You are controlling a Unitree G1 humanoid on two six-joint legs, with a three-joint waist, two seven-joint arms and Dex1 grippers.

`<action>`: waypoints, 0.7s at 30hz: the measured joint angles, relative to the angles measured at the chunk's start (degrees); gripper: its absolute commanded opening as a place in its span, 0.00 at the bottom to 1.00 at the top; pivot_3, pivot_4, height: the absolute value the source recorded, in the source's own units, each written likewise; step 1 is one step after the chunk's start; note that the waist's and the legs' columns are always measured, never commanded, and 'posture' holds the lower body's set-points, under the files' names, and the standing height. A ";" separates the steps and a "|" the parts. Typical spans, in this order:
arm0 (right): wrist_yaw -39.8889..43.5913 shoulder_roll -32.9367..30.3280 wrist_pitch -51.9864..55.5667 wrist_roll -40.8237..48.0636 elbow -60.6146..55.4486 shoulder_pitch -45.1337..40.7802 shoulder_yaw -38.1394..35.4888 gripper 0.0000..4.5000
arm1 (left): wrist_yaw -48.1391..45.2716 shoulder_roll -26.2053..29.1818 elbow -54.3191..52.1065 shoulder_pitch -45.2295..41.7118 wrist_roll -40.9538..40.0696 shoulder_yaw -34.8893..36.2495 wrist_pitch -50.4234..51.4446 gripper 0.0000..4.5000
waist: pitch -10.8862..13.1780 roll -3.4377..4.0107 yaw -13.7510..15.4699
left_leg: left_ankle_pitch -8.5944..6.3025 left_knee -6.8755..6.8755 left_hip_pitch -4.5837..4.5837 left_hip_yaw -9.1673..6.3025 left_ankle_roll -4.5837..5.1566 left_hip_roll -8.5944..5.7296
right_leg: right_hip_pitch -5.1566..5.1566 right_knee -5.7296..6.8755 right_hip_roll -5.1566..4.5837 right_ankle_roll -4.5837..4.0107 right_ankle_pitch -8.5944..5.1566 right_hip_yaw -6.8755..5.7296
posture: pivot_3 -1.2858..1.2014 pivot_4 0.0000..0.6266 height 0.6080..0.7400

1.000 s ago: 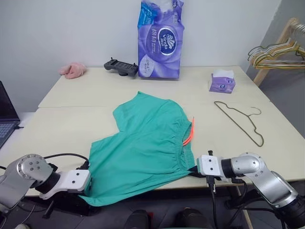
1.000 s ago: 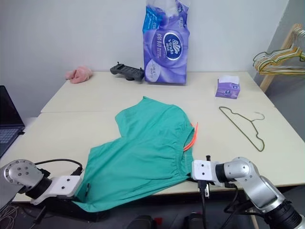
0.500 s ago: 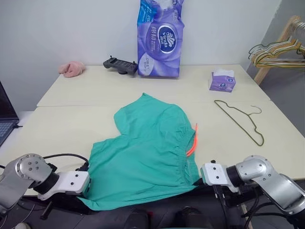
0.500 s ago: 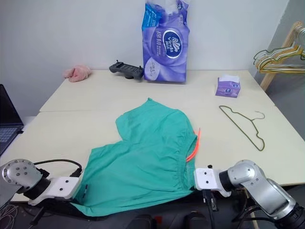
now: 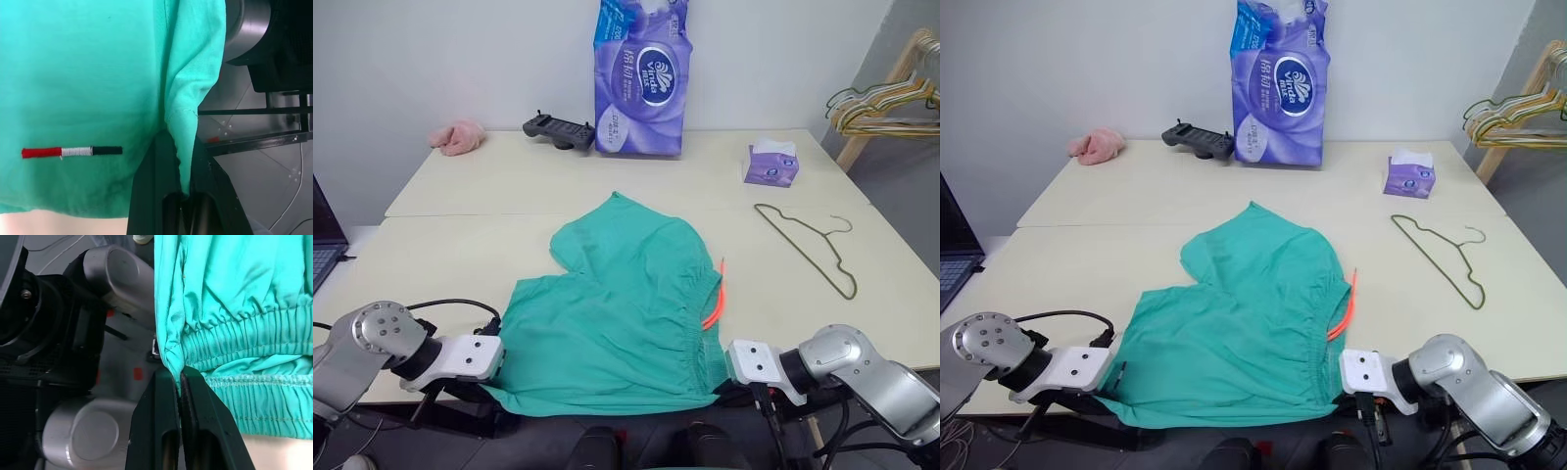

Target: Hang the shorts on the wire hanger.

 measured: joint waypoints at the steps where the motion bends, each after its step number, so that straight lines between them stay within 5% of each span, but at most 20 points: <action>1: 0.00 -0.28 0.29 0.44 -0.18 0.31 0.00 0.00 | -0.25 0.12 -0.21 0.71 -0.03 0.00 -0.33 0.00 | 0.04 0.00 -0.04 | 0.00 0.00 0.00 0.01 0.00 0.00 | 0.00 0.00 0.00 -0.01 -0.01 0.01 | 0.57 0.12 1.00; 14: -1.81 -0.87 0.06 0.78 -1.65 2.07 1.16 0.00 | -1.08 0.28 0.59 1.76 0.13 -0.01 -2.28 0.00 | 0.22 -0.06 -0.10 | -0.01 0.00 -0.01 -0.04 -0.01 0.03 | 0.00 -0.01 0.00 -0.09 -0.06 -0.06 | 0.57 0.12 1.00; 17: -1.68 -0.90 -0.11 1.16 -1.64 1.75 1.13 0.17 | -1.09 0.28 0.64 1.57 0.28 -0.01 -2.31 0.00 | 0.26 -0.07 -0.10 | -0.01 0.00 -0.02 -0.04 -0.02 0.03 | 0.00 -0.03 0.00 -0.09 -0.06 -0.06 | 0.57 0.12 1.00; 21: -0.54 -1.55 0.29 2.69 -1.83 1.09 0.77 0.47 | -1.15 0.22 0.66 0.85 0.20 -0.01 -2.03 0.21 | 0.31 -0.08 -0.09 | -0.01 0.00 -0.02 -0.05 -0.02 0.03 | 0.00 -0.03 0.00 -0.09 -0.06 -0.07 | 0.57 0.12 1.00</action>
